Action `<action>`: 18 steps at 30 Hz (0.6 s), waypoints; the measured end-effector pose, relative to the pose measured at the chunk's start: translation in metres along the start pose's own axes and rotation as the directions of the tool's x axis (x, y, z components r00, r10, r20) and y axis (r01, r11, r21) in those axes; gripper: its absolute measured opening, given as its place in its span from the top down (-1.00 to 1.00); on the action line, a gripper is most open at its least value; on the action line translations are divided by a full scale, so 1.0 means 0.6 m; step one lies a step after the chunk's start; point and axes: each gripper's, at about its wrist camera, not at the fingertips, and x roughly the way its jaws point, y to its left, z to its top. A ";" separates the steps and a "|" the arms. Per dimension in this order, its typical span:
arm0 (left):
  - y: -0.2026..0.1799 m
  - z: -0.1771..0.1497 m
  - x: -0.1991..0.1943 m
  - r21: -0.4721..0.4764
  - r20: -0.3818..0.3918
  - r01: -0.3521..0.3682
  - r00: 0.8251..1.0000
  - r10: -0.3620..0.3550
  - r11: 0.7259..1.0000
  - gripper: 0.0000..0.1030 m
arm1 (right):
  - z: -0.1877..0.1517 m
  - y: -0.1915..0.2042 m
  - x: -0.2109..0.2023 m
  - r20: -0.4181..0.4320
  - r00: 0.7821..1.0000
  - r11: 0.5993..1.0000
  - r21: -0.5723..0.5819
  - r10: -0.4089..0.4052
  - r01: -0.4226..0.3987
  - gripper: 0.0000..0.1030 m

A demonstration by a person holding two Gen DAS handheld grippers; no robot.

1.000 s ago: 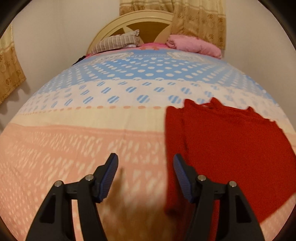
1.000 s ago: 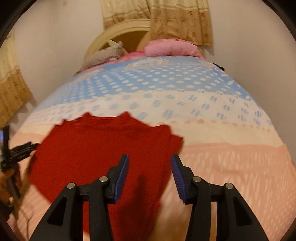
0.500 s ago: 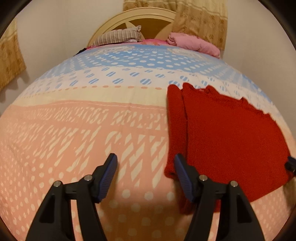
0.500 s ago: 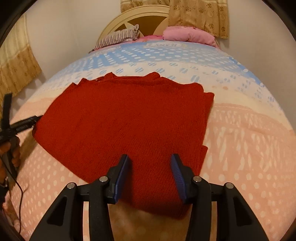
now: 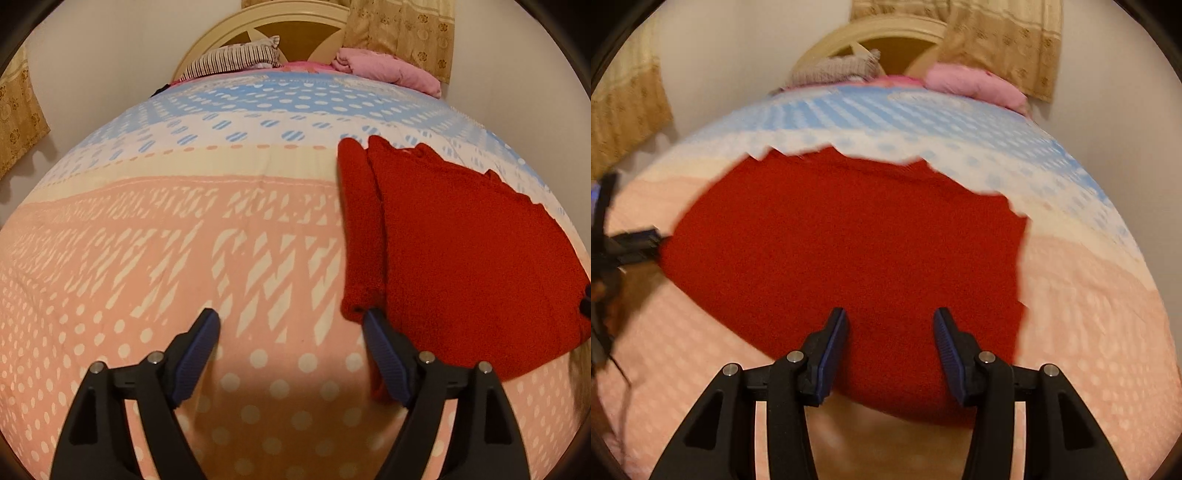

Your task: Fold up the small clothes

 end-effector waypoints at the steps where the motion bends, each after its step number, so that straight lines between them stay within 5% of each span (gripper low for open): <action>1: -0.001 0.000 0.000 0.002 0.000 -0.008 1.000 0.008 1.000 -0.66 | 0.011 0.016 0.001 0.009 1.000 1.000 -0.014 0.006 -0.006 0.02; 10: 0.005 -0.001 0.002 -0.010 -0.001 -0.008 1.000 0.008 1.000 -0.71 | 0.088 0.164 0.056 0.030 0.992 0.988 -0.097 0.126 -0.122 0.02; 14: 0.007 -0.003 0.002 -0.010 -0.006 -0.005 1.000 0.004 1.000 -0.71 | 0.070 0.207 0.097 -0.036 0.988 0.982 -0.110 0.148 -0.151 0.02; 18: 0.004 -0.005 0.003 -0.005 -0.011 -0.007 1.000 0.007 1.000 -0.72 | 0.044 0.209 0.095 -0.003 0.990 0.987 -0.077 0.142 -0.142 0.02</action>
